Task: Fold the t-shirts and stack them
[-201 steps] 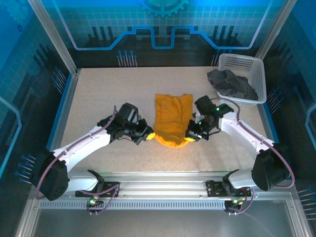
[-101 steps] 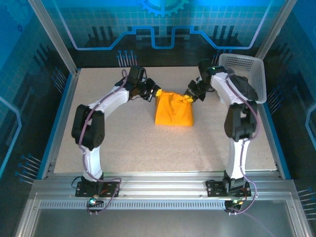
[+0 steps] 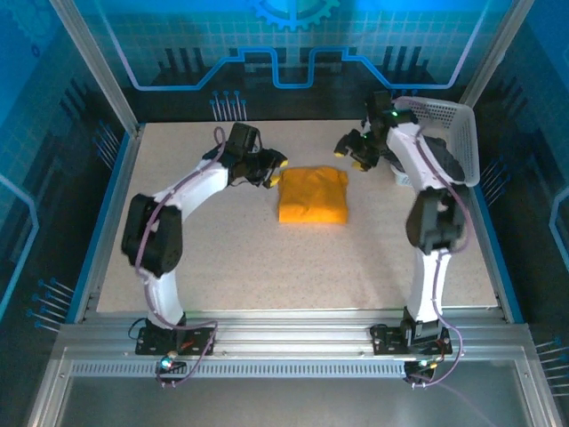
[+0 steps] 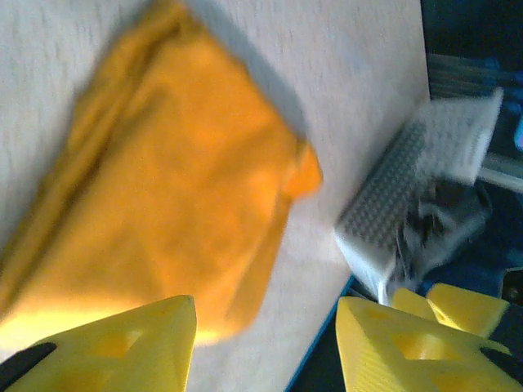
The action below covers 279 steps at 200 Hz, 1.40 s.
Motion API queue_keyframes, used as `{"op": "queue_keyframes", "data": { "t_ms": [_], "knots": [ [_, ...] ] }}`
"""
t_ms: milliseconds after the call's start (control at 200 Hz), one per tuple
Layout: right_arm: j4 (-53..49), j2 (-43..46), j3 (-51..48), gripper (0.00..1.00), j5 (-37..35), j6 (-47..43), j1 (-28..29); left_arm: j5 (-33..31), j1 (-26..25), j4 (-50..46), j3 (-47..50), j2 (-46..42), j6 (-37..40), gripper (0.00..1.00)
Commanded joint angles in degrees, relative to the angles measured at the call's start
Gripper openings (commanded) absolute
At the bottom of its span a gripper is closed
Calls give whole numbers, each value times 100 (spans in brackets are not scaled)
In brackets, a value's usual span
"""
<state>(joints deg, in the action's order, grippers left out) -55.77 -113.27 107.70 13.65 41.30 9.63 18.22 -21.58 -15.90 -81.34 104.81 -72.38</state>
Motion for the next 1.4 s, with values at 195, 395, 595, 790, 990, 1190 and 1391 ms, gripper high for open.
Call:
{"op": "queue_keyframes", "data": {
  "t_ms": [195,395,595,790,990,1190,1391],
  "knots": [
    [3765,4004,-5274,61,449,1018,381,-1007,-1616,2534,2225,-391,-2458,65],
    [3531,4630,-5912,61,675,1034,424,-1698,-1889,2945,1707,554,-2919,66],
    [3298,4979,-6057,61,630,1009,392,-2094,-1916,3366,1299,1404,-3215,57],
    [3161,4995,-6046,60,690,1005,376,-2550,-1778,3743,1210,1755,-3515,8],
    [3013,4839,-5827,59,762,839,365,-2147,-884,3844,1840,1137,-2733,0],
    [3059,4515,-5572,59,893,728,395,-885,898,3789,2319,622,-1135,0],
    [3145,4106,-5308,59,1011,566,514,164,2593,3470,1763,930,156,0]
  ]
}}
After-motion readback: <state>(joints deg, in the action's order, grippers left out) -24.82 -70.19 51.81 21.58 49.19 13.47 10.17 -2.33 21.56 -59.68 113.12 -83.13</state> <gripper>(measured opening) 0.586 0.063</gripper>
